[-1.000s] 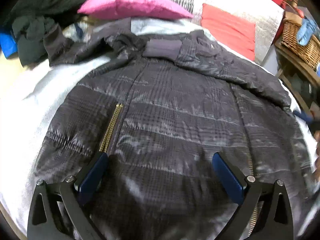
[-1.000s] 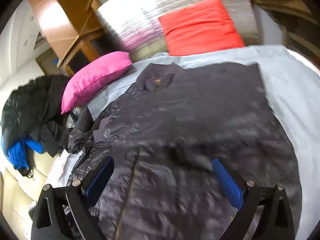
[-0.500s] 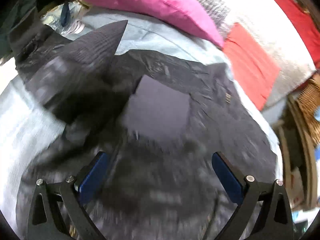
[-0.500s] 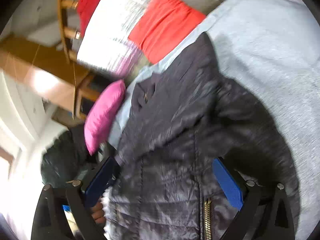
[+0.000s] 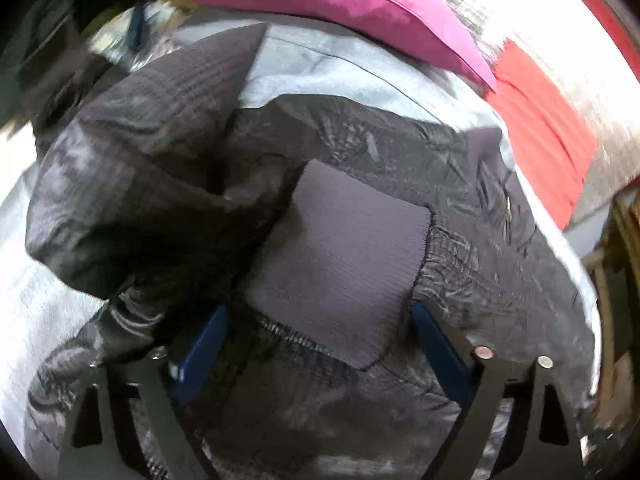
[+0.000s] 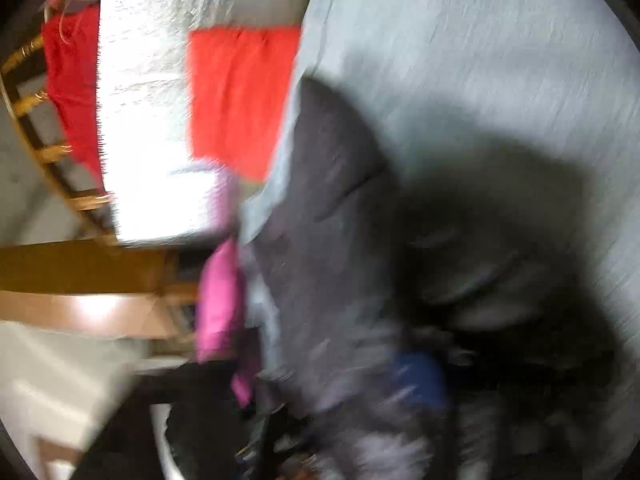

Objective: Fold large clothes
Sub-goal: 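Fold the held sleeve across the jacket body with the right tool, release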

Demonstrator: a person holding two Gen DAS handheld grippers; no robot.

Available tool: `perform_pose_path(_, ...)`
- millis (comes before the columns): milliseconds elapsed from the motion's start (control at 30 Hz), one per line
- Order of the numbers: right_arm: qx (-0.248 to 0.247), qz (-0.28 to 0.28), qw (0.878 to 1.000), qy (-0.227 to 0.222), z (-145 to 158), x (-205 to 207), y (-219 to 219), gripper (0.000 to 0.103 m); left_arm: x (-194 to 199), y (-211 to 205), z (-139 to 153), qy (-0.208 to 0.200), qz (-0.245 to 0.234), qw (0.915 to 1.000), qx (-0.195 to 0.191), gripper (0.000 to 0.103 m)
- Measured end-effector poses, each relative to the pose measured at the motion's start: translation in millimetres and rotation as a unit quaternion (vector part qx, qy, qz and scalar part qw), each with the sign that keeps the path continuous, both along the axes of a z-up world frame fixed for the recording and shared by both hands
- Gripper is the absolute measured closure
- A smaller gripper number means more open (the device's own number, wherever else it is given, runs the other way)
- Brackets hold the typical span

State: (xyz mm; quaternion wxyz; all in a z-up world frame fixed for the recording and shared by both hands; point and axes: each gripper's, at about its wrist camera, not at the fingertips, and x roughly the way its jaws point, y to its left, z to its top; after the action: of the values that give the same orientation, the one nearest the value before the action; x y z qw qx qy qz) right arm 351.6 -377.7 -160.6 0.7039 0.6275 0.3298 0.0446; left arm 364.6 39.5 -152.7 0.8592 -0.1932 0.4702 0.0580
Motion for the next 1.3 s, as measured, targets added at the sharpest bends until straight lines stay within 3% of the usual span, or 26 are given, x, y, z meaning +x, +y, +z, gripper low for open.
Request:
perform_pose_path(167, -0.107, 0.021, 0.994, 0.028, 11.4, -5.2, 2.9, 0.087, 0.8, -20.9, -4.8, 0.000, -0.032, 0.9981, 0.053, 0.015)
perform_pose_path(267, -0.086, 0.043, 0.995, 0.033, -6.0, 3.0, -3.3, 0.081, 0.1, -25.3, 3.3, -0.006, -0.048, 0.9967, 0.066, 0.015)
perform_pose_path(367, -0.100, 0.078, 0.992, 0.016, 5.9, -0.7, -8.0, 0.059, -12.8, -22.6, 25.9, -0.043, -0.051, 0.9926, 0.101, 0.015)
perform_pose_path(400, -0.106, 0.090, 0.990, 0.007, 13.1, -5.0, -9.6, 0.034, -19.2, -20.7, 34.9, -0.060, -0.049, 0.9905, 0.113, 0.015)
perform_pose_path(433, -0.103, 0.099, 0.990, -0.007, 20.2, -11.5, -11.9, 0.023, -25.7, -17.8, 43.0, -0.079, -0.048, 0.9886, 0.119, 0.015)
perform_pose_path(467, -0.107, 0.103, 0.989, -0.008, 21.5, -18.5, -13.8, 0.021, -29.3, -17.6, 50.0, -0.091, -0.048, 0.9872, 0.122, 0.015)
perform_pose_path(600, -0.120, 0.101, 0.987, -0.032, 47.1, -38.4, -30.0, 0.020, -23.4, -26.9, 68.2, -0.129, -0.066, 0.9800, 0.136, 0.015)
perform_pose_path(700, -0.171, 0.089, 0.981, -0.038, 61.1, -31.1, -35.7, 0.020, -8.3, -47.9, 57.1, -0.118, -0.104, 0.9740, 0.163, 0.015)
perform_pose_path(767, -0.243, 0.097, 0.965, -0.026, 67.4, -11.5, -32.7, 0.020, -5.0, -56.5, 44.5, -0.103, -0.114, 0.9711, 0.183, 0.015)
perform_pose_path(800, -0.289, 0.108, 0.951, -0.013, 67.2, -0.8, -27.9, 0.021, -3.2, -60.7, 35.7, -0.094, -0.121, 0.9694, 0.192, 0.015)
perform_pose_path(867, -0.324, 0.142, 0.935, 0.006, 59.5, 19.5, -15.5, 0.023, 2.2, -67.3, 15.5, -0.070, -0.138, 0.9666, 0.204, 0.015)
perform_pose_path(900, -0.334, 0.164, 0.928, 0.008, 52.6, 23.0, -13.1, 0.035, 6.2, -68.9, 3.5, -0.054, -0.144, 0.9659, 0.208, 0.015)
perform_pose_path(933, -0.357, 0.195, 0.914, 0.009, 45.0, 29.5, -1.4, 0.060, 7.0, -68.7, -4.4, -0.051, -0.147, 0.9664, 0.204, 0.014)
perform_pose_path(967, -0.366, 0.213, 0.906, 0.015, 38.0, 29.6, 3.1, 0.064, 6.2, -67.3, -6.2, -0.059, -0.147, 0.9667, 0.201, 0.014)
perform_pose_path(1033, -0.377, 0.209, 0.902, 0.009, 35.1, 26.5, 5.4, 0.067, 5.5, -65.7, -7.3, -0.065, -0.150, 0.9673, 0.194, 0.013)
perform_pose_path(1100, -0.384, 0.202, 0.901, 0.007, 36.2, 25.5, 2.8, 0.067, 6.0, -65.2, -9.3, -0.067, -0.150, 0.9668, 0.195, 0.012)
perform_pose_path(1167, -0.364, 0.196, 0.910, 0.005, 37.9, 22.5, -0.7, 0.053, 6.1, -64.4, -10.3, -0.070, -0.149, 0.9673, 0.193, 0.012)
perform_pose_path(1200, -0.351, 0.188, 0.917, 0.001, 40.5, 22.1, -2.4, 0.034, 7.2, -64.7, -11.1, -0.072, -0.149, 0.9674, 0.192, 0.011)
perform_pose_path(1233, -0.336, 0.168, 0.927, -0.005, 44.5, 21.5, -9.7, 0.024, 8.0, -64.3, -11.6, -0.072, -0.149, 0.9674, 0.191, 0.011)
perform_pose_path(1300, -0.319, 0.133, 0.938, -0.010, 47.8, 24.1, -22.9, 0.023, 8.6, -64.8, -13.1, -0.075, -0.148, 0.9675, 0.191, 0.011)
